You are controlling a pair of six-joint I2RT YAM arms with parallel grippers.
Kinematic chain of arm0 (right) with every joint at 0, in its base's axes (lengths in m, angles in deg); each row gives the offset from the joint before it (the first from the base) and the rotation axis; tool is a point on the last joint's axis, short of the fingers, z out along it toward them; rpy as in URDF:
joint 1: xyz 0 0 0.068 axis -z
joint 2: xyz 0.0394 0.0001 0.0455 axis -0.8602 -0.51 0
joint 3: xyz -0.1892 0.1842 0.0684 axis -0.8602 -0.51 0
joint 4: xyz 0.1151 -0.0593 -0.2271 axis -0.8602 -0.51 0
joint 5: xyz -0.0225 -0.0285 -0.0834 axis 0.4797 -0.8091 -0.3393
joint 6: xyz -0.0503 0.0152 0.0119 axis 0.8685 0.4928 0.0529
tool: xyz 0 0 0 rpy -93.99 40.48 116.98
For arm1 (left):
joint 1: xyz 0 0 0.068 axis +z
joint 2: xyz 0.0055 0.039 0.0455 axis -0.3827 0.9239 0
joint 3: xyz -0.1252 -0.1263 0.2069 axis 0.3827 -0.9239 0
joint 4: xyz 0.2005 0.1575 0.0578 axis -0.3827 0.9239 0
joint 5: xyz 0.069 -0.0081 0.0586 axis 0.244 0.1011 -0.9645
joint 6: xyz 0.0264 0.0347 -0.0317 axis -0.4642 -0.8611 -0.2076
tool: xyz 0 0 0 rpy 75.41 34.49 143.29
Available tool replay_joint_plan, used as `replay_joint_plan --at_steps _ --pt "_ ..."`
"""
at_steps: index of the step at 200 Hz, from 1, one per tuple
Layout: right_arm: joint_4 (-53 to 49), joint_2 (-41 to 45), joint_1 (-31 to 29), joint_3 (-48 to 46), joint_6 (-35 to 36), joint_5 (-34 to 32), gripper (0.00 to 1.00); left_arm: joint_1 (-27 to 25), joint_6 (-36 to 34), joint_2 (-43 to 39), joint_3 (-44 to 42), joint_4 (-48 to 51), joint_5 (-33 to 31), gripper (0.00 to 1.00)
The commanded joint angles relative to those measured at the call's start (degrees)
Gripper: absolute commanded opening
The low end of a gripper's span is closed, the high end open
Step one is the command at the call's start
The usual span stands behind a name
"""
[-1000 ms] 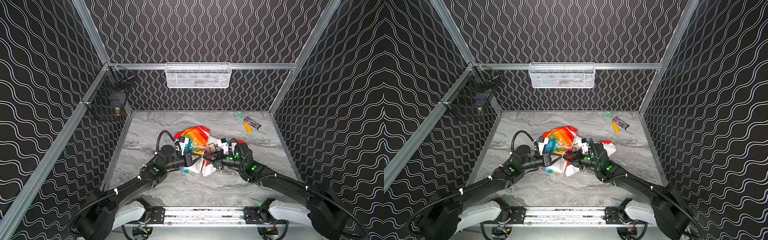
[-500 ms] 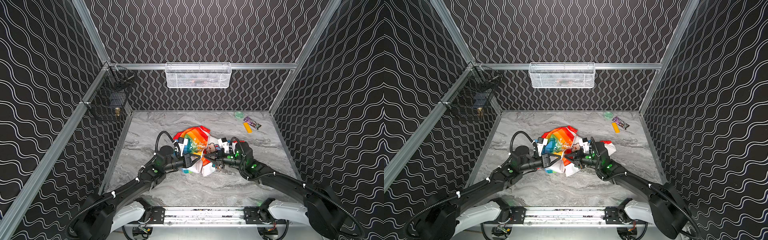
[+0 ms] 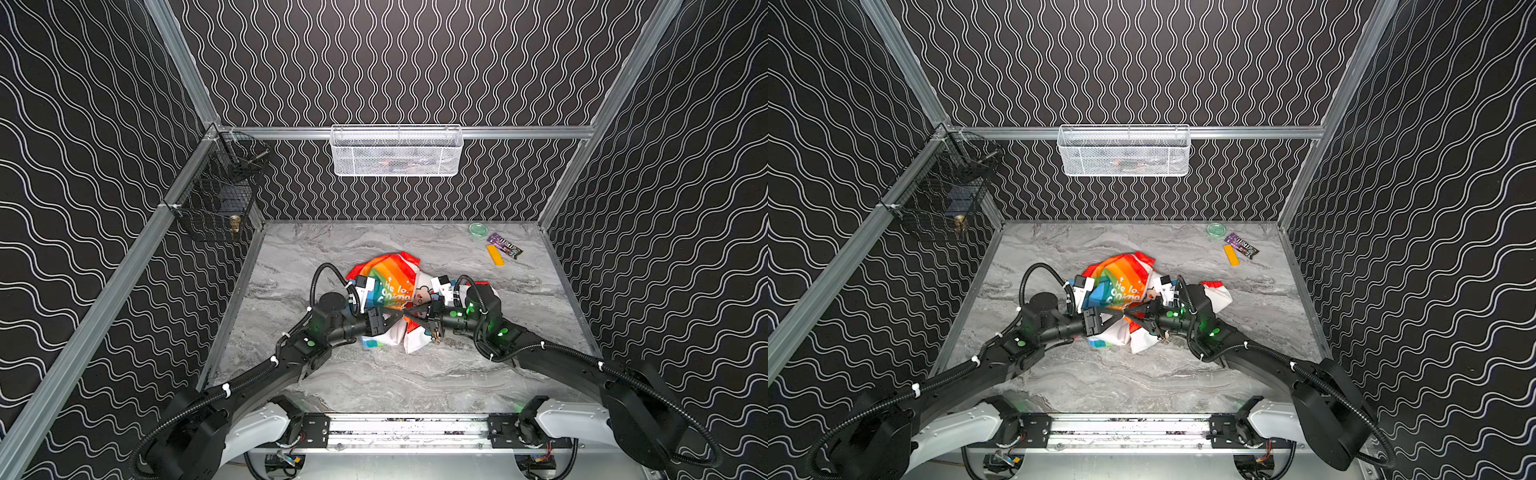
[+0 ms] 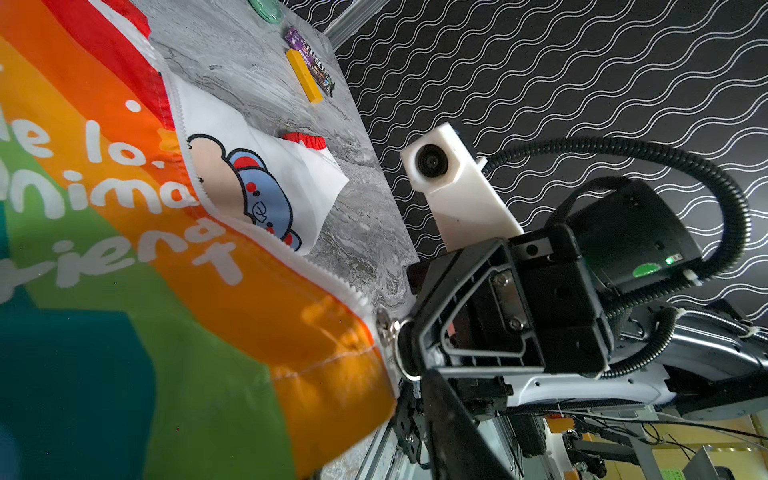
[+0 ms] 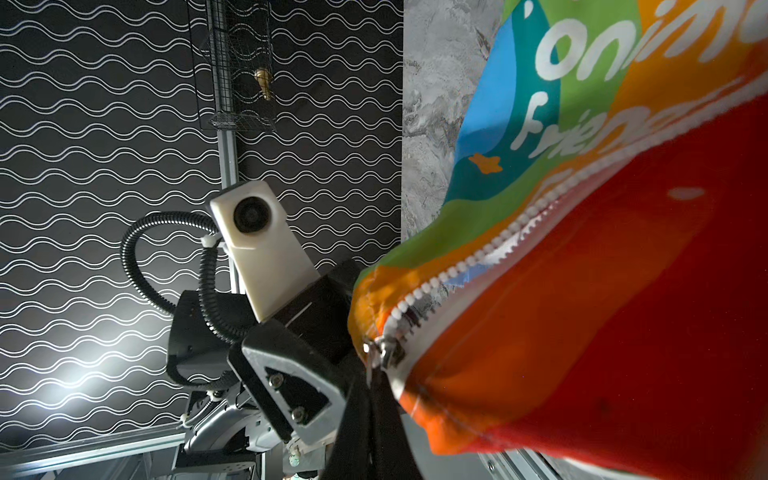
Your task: Zip up the jacket
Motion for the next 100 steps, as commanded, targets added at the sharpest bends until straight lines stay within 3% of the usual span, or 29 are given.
replay_joint_plan --at_steps 1,17,100 --pt "4.2 -0.4 -0.5 0.5 -1.6 0.2 0.0 0.1 1.4 0.5 -0.1 -4.2 -0.8 0.42" --pt "6.0 -0.7 -0.6 -0.1 -2.6 0.4 0.0 0.1 1.9 1.1 -0.2 -4.9 -1.1 0.39" --pt "9.7 0.1 -0.9 -2.3 -4.9 0.6 0.0 0.0 3.1 3.4 -0.8 -7.6 -0.7 0.06"
